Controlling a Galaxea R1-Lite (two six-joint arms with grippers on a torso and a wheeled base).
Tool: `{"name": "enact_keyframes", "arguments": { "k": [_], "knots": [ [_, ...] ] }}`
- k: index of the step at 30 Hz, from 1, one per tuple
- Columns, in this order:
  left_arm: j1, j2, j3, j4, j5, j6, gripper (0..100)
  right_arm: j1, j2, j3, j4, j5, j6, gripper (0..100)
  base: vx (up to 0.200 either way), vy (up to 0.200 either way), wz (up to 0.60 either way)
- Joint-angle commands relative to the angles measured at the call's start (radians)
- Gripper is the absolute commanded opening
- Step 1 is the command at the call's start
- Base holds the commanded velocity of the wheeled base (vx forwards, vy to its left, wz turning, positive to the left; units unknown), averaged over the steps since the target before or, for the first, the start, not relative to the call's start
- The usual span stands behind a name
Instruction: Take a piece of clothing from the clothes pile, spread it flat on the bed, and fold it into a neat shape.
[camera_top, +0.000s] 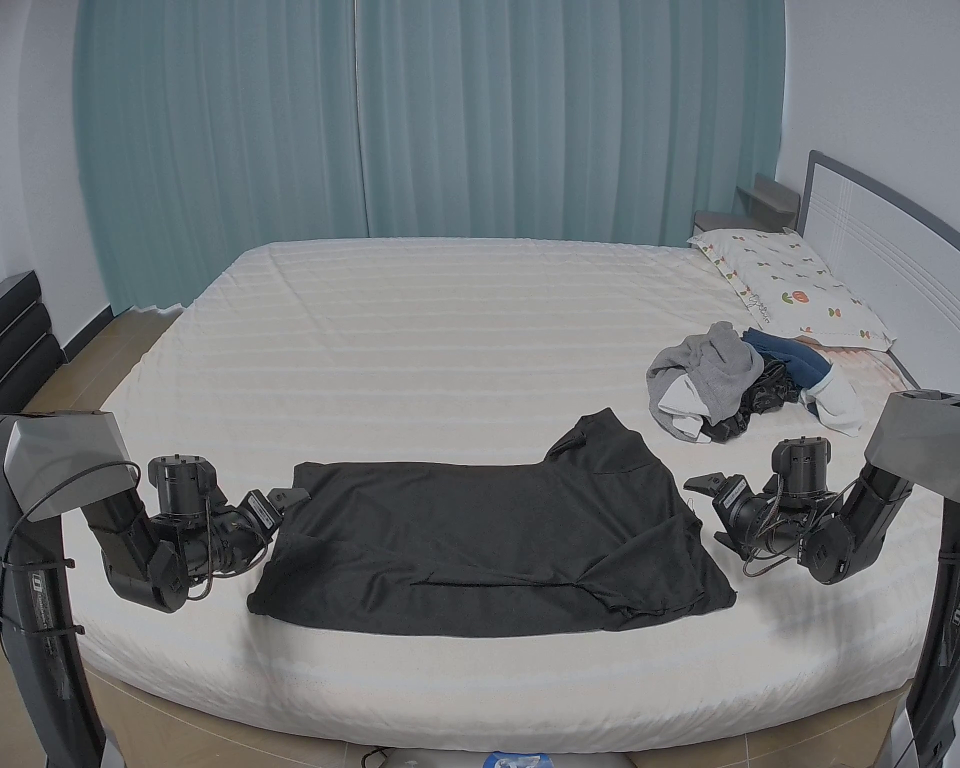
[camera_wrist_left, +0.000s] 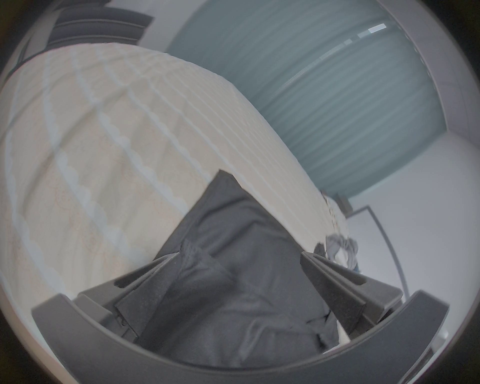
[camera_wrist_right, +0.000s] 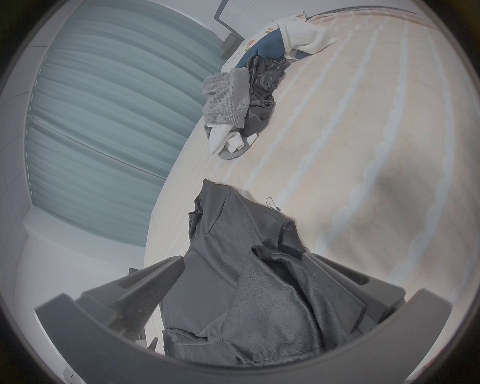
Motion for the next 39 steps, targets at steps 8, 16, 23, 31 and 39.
{"name": "enact_keyframes", "arguments": {
  "k": [8, 16, 23, 31, 39],
  "knots": [
    [-0.072, 0.072, 0.014, -0.005, 0.086, 0.119, 100, 0.017, 0.012, -0.001, 0.0, -0.001, -0.005, 100, 0.0, 0.0, 0.0],
    [-0.072, 0.107, -0.035, -0.005, 0.129, 0.123, 100, 0.017, 0.012, -0.002, 0.0, -0.001, -0.007, 100, 0.0, 0.0, 0.0],
    [-0.071, 0.138, -0.072, -0.007, 0.179, 0.122, 100, 0.024, 0.014, -0.016, 0.0, -0.004, -0.008, 100, 0.0, 0.0, 0.0],
    [-0.069, 0.136, -0.049, -0.002, 0.182, 0.122, 0, 0.024, 0.032, -0.037, 0.001, -0.006, -0.018, 100, 0.0, 0.0, 0.0],
    [-0.065, 0.135, -0.029, -0.007, 0.247, 0.113, 0, 0.024, 0.052, -0.068, 0.0, -0.013, -0.042, 100, 0.0, 0.0, 0.0]
  ]
}}
